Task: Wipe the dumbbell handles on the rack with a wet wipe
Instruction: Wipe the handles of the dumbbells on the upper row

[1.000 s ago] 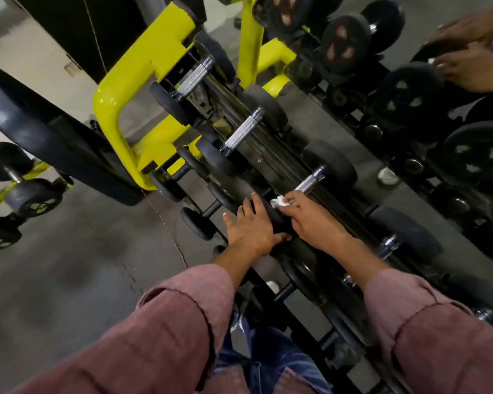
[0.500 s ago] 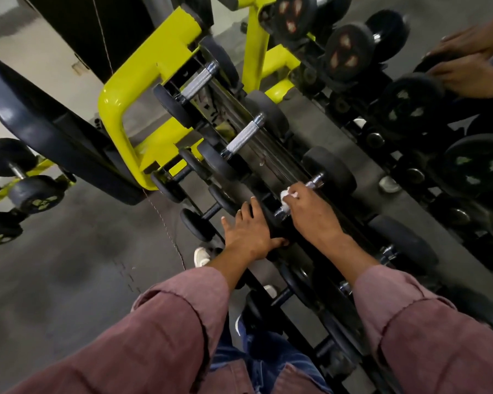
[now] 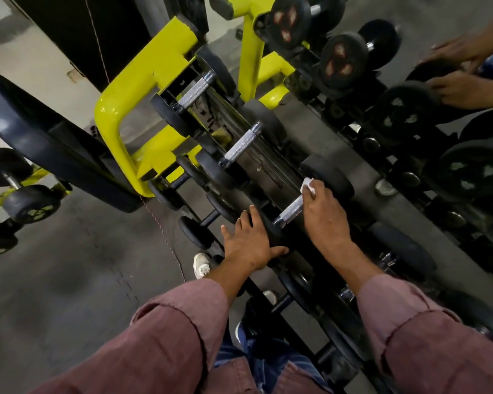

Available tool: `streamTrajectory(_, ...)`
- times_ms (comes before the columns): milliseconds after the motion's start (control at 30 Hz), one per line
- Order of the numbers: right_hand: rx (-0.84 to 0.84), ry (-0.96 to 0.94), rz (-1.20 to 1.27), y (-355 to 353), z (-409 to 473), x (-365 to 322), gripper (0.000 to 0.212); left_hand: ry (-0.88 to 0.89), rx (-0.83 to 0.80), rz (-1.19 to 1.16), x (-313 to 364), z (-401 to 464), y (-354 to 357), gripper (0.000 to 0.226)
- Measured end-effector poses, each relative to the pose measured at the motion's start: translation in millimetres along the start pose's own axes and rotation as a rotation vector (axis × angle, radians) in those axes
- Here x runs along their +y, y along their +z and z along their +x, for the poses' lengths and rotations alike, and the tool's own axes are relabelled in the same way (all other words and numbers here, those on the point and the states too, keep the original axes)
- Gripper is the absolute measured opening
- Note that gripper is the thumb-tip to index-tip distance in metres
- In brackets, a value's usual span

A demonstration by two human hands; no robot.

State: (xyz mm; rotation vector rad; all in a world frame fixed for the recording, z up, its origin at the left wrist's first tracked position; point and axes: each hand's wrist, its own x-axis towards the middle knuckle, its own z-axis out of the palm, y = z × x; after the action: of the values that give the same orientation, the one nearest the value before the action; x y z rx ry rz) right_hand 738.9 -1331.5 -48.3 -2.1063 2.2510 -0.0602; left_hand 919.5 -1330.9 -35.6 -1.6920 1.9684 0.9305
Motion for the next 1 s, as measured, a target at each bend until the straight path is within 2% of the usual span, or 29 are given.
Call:
streamTrajectory(133, 0.043, 0.294, 0.358, 7, -15, -10, 0.042, 0.000, 0.004, -0.006, 0, 0, 0, 0.132)
streamTrajectory(233, 0.085, 0.324, 0.398, 8, -22, -24, 0.056, -0.001, 0.007, -0.013, 0, 0, 0, 0.133)
streamTrajectory(300, 0.087, 0.466, 0.580, 3, -23, -34, 0.056, -0.002, 0.015, -0.008, 0, 0, 1, 0.133)
streamTrajectory(400, 0.079, 0.682, 0.795, 1, -21, -42, 0.048, -0.006, 0.023, -0.008, 0, 1, 2, 0.134)
streamTrajectory(500, 0.076, 0.843, 0.950, 1, -18, -41, 0.023, -0.009, 0.015, -0.010, 0, 1, 3, 0.134)
streamTrajectory(567, 0.074, 0.921, 1.139, 7, -18, -38, 0.009, -0.005, 0.024, -0.009, 1, 0, 2, 0.133)
streamTrajectory(700, 0.153, 1.051, 1.533, 13, -7, -23, 0.037, -0.002, 0.013, -0.018, 1, -1, -1, 0.132)
streamTrajectory(833, 0.272, 1.254, 1.763, 7, 12, -13, 0.022, -0.006, 0.009, -0.019, 1, -2, 0, 0.132)
streamTrajectory(900, 0.179, 1.257, 1.772, 11, 11, -17, 0.018, -0.007, 0.004, -0.024, 1, -2, 0, 0.132)
streamTrajectory(1000, -0.106, 1.159, 1.611, 23, -6, -23, 0.026, -0.005, 0.003, -0.028, 1, -1, 0, 0.133)
